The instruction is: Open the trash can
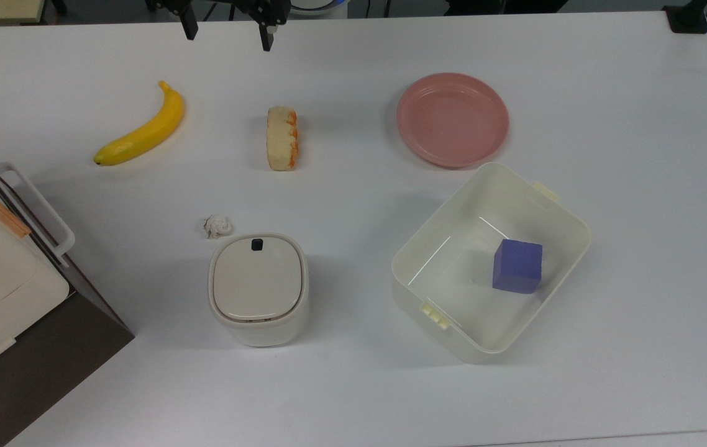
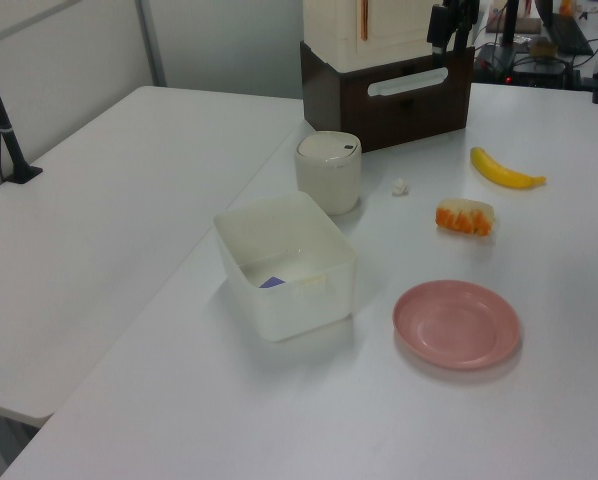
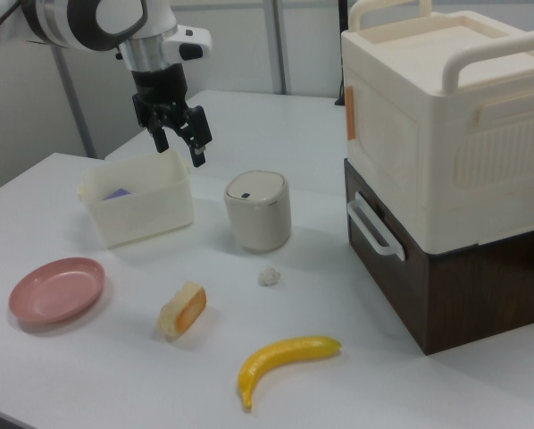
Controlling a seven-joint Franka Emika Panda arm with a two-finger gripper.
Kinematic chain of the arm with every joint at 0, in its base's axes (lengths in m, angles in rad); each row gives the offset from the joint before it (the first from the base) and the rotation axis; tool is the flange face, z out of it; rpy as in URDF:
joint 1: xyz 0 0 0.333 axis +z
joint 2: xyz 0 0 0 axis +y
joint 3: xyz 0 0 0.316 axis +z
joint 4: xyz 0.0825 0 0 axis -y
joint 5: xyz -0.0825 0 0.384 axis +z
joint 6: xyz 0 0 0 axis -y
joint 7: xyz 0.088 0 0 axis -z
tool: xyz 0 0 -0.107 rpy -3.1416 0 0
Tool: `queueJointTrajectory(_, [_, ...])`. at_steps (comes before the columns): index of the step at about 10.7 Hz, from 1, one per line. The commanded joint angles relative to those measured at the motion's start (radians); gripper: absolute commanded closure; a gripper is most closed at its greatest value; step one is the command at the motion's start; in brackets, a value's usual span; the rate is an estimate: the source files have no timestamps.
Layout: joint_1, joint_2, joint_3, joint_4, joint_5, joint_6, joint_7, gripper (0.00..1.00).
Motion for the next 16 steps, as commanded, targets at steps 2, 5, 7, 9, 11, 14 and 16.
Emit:
queueJointTrajectory(2, [0.005, -0.014, 0.002, -0.023, -0.030, 0.012, -0.146, 0.00])
queueJointTrajectory(5, [0.010, -0.011, 0.005, -0.014, -0.034, 0.000, -0.154, 0.00])
queueJointTrajectory(7, [0.008, -0.014, 0.008, -0.011, -0.036, -0.020, -0.156, 0.00])
queueJointTrajectory(9, [0.013, -0.014, 0.014, -0.021, -0.045, -0.083, -0.166, 0.00])
queueJointTrajectory(11, [0.002, -0.020, 0.019, -0.019, -0.054, -0.060, -0.171, 0.00])
queueJointTrajectory(14, [-0.001, -0.021, -0.001, -0.012, -0.027, -0.054, -0.194, 0.00])
queueJointTrajectory(16, [0.000, -0.019, 0.002, -0.012, -0.022, -0.045, -0.170, 0.00])
